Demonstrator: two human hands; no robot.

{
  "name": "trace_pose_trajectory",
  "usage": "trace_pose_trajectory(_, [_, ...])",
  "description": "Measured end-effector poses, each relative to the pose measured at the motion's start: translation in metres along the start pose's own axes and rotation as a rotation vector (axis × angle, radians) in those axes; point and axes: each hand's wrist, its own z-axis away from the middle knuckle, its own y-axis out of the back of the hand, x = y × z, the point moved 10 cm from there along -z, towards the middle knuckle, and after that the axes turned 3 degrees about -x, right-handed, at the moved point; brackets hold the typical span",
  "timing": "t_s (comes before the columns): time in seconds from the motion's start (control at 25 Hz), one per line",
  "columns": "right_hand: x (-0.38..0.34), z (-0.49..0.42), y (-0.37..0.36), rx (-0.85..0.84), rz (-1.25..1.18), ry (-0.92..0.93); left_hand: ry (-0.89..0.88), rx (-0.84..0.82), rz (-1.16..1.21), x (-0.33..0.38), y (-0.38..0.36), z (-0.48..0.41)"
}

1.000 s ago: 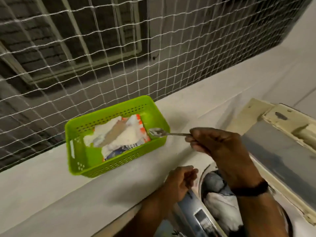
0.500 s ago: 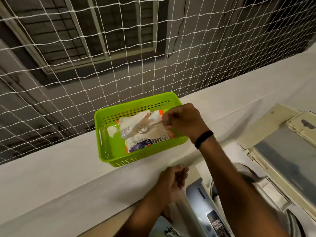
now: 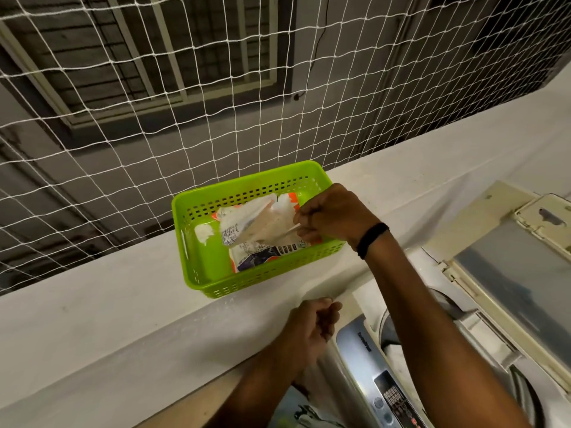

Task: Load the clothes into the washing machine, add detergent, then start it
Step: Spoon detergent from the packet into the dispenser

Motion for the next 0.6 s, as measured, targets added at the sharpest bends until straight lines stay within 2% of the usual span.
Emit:
trace_pose_trajectory(0.24, [-0.002,0.004,-0.017,-0.125,-0.014,-0.056,0.003,-0.012,-0.009,0.000,-0.004,0.004])
trace_pose_trajectory(0.4, [-0.008,0.009,-0.012,-0.139,-0.225,-0.039,-0.005,-0.013,0.017,-0.001,-0.006,0.003])
trace_pose_trajectory(0.6, [0.003,0.020,0.022,-0.012,-0.261,-0.024,0.000,-0.005,0.012,-0.003,-0.012,0.002])
